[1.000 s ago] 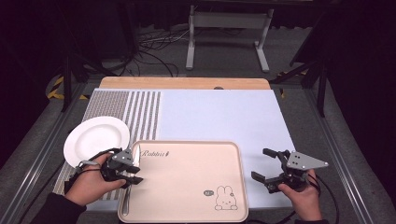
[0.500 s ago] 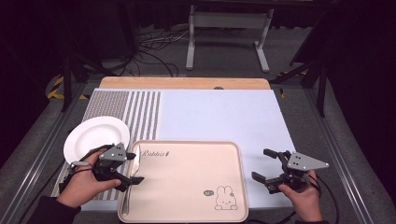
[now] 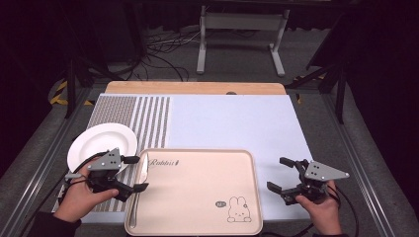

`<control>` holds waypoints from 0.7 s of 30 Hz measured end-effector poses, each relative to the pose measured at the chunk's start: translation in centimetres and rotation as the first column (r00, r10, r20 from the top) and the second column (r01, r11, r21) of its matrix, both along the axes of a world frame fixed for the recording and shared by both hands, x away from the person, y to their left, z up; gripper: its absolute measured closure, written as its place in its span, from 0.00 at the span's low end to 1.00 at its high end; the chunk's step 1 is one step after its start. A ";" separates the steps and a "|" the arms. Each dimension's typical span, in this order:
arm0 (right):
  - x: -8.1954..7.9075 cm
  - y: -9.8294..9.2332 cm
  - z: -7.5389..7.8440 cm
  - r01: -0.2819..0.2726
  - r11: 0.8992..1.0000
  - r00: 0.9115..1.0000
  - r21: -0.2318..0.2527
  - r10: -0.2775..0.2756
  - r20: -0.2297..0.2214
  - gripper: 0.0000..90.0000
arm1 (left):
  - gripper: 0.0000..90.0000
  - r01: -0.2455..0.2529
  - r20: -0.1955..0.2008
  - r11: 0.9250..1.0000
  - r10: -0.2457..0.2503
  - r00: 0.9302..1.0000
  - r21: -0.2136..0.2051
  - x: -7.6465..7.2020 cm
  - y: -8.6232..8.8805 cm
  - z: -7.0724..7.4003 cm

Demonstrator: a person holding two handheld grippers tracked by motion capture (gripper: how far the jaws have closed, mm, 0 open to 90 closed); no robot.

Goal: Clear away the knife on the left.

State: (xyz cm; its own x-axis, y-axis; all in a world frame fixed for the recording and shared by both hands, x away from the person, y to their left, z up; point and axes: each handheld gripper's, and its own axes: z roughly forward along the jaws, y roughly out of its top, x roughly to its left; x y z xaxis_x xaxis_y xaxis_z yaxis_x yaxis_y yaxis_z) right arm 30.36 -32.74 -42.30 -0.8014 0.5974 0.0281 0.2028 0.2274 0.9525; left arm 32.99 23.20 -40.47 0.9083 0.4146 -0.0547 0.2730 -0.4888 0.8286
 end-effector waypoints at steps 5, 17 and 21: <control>0.0 0.0 -0.1 0.002 1.000 1.000 0.002 -0.002 -0.002 0.05 | 0.09 -0.012 0.033 0.998 0.014 0.999 -0.064 -0.4 0.8 -0.5; 0.0 -0.2 -0.1 0.009 1.000 1.000 0.003 -0.009 0.005 0.05 | 0.05 -0.085 0.116 0.982 0.105 0.988 -0.171 -1.6 4.4 -2.3; 0.0 -0.2 -0.1 0.012 1.000 1.000 0.006 -0.012 0.006 0.05 | 0.05 -0.113 0.126 0.974 0.139 0.982 -0.196 -1.9 5.7 -3.3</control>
